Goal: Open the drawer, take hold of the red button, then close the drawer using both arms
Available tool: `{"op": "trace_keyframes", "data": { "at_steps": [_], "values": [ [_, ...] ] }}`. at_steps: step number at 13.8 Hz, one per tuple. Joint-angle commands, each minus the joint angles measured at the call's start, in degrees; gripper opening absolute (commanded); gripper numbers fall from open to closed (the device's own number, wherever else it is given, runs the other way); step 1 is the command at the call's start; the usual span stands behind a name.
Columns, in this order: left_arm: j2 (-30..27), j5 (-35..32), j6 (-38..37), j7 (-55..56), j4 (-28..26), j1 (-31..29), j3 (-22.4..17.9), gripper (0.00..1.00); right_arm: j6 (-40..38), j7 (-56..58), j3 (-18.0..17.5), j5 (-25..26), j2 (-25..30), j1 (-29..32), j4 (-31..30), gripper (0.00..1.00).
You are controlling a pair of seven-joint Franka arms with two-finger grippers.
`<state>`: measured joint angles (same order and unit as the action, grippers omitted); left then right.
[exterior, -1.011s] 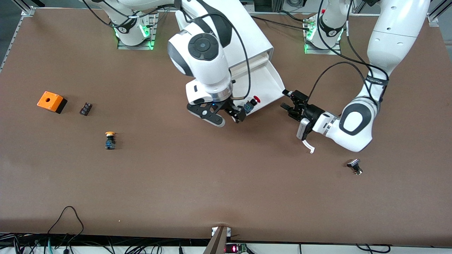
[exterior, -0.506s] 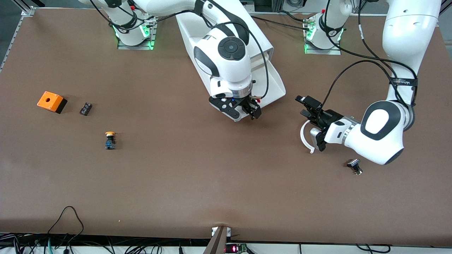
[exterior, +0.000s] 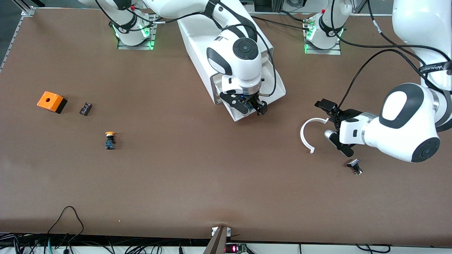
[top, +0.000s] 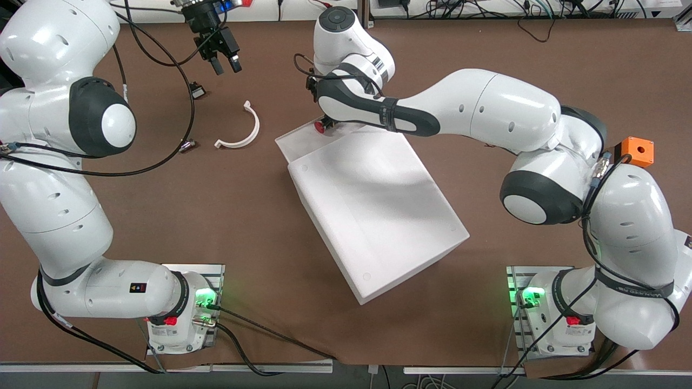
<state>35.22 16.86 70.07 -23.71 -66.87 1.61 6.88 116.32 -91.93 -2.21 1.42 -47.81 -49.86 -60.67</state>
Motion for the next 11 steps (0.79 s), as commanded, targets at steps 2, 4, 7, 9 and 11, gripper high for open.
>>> {"op": "trace_keyframes", "data": {
  "at_steps": [2, 4, 7, 9, 11],
  "values": [
    [0.0, -7.6, -0.8, 3.9, 2.8, 1.9, 0.1, 1.0, -2.7, -1.5, 0.6, 1.6, -1.0, -1.5, 1.8, 1.0],
    [0.0, -10.4, -0.8, 8.7, 4.3, 3.7, 0.3, 1.0, -2.7, -1.5, 0.6, 2.2, -1.1, -1.8, 1.2, 1.0],
    [0.0, -13.2, 0.3, 10.5, 4.8, 5.2, 0.0, 1.0, -2.7, -1.5, 0.5, 2.3, -1.1, -2.0, 0.2, 1.0],
    [0.2, -13.3, 1.2, 11.9, 5.0, 4.9, -0.7, 1.0, -2.8, -1.4, 0.5, 2.2, -1.0, -2.3, 0.3, 0.95],
    [0.2, -13.4, 4.5, 14.7, 5.0, 4.5, -0.9, 1.0, -2.8, -1.4, 0.5, 2.3, -0.9, -2.3, 0.2, 0.8]
  ]
}}
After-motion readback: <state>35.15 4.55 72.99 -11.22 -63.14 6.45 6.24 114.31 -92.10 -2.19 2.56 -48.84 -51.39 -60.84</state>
